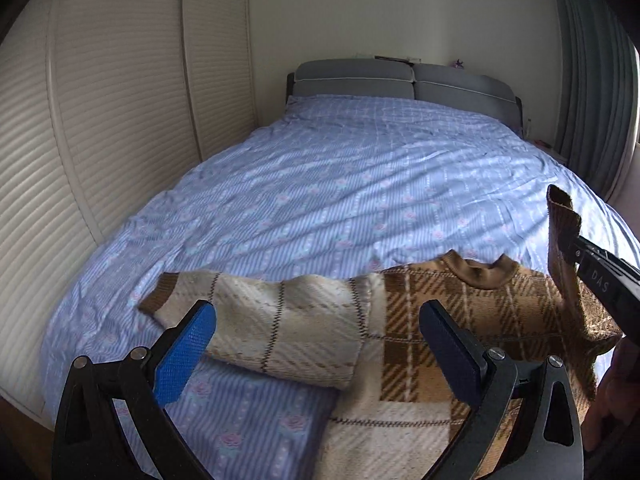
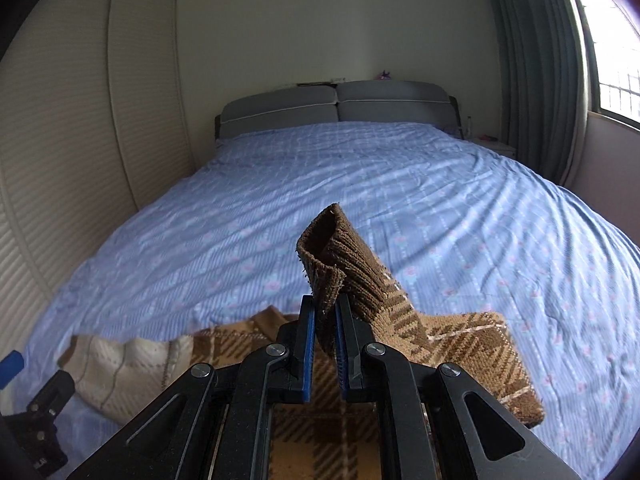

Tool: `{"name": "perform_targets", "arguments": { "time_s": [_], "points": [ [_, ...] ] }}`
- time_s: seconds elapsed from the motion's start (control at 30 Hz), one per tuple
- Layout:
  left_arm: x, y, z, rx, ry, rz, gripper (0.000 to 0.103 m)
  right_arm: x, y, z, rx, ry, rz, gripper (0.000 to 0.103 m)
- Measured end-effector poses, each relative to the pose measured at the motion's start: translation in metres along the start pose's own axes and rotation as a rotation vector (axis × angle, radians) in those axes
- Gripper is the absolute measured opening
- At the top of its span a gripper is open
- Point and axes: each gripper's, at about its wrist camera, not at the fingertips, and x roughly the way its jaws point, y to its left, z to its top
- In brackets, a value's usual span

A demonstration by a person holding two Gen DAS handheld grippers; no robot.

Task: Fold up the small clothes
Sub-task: 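Carry the brown sleeve across the sweater body and open the right gripper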

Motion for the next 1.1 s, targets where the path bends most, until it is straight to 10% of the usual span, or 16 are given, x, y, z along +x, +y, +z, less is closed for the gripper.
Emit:
{"name": "perform_targets", "arguments": {
  "time_s": [0.57,0.83,1.1],
  "points": [
    [0.037,0.050,-0.040,-0.029,0.093,0.041,0.103,0.083,0.116,-0.089,-0.198,0.252,0.055,0.014],
    [0.038,0.047,-0.042,-0.024,0.089,0.042,0.103,0.065,0.118,-0.100,-0.173,0.226,0.149,0.045],
    [0.039,0.003,-0.031,0.023,0.061,-0.118,0.095,0.001,0.055,-0.085,-0.064,0.091,0.091,0.045]
  ]
}}
